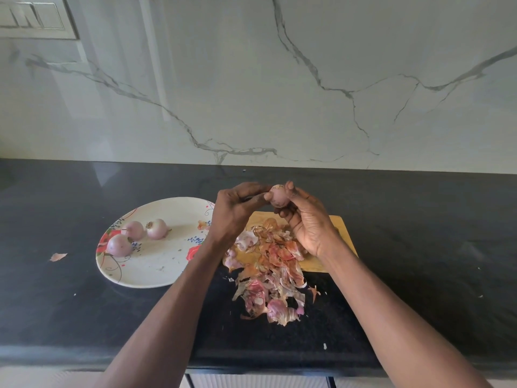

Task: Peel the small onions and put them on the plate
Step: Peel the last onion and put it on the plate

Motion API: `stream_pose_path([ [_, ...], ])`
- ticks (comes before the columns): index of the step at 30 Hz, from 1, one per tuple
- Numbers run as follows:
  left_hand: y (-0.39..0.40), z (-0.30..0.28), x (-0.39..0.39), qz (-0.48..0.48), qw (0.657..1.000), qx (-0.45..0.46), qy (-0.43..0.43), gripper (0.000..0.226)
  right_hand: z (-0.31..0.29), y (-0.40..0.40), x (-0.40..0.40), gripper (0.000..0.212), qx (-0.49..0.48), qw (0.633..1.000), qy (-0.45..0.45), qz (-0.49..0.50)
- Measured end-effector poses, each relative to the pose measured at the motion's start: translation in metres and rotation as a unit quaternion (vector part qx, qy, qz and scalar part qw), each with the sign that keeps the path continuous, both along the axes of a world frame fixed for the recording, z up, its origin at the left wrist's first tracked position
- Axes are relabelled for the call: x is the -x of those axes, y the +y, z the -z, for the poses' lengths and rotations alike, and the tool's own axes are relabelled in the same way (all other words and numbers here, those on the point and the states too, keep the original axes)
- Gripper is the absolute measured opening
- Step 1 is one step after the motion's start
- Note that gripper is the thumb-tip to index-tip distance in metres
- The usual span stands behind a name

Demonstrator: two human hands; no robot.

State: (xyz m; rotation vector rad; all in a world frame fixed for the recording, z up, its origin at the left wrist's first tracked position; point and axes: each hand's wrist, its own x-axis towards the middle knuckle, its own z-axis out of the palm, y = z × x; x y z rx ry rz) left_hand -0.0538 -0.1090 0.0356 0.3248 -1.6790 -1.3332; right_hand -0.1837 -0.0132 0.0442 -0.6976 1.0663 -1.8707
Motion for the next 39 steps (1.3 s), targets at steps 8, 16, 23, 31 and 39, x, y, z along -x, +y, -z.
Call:
stream_pose_path([
  [8,0.001,-0.002,-0.003,0.010,1.000,-0.006,0.008,0.016,0.000,0.000,0.000,0.039,-0.007,1.000,-0.002,-0.002],
  [16,0.006,-0.001,0.000,-0.019,1.000,0.008,0.015,0.028,0.000,0.001,-0.002,0.030,-0.005,1.000,-0.009,0.000],
  [23,0.004,-0.002,0.002,-0.026,0.999,-0.018,0.009,0.016,0.003,-0.003,-0.001,0.026,-0.012,1.000,-0.005,0.011],
  [31,0.001,-0.001,0.002,-0.031,0.997,-0.066,0.021,0.011,0.003,-0.004,-0.002,0.033,0.012,1.000,0.009,-0.007],
  [39,0.002,0.007,0.008,-0.002,0.994,-0.105,0.015,0.017,0.005,-0.004,-0.002,0.048,-0.016,0.993,0.112,0.032],
])
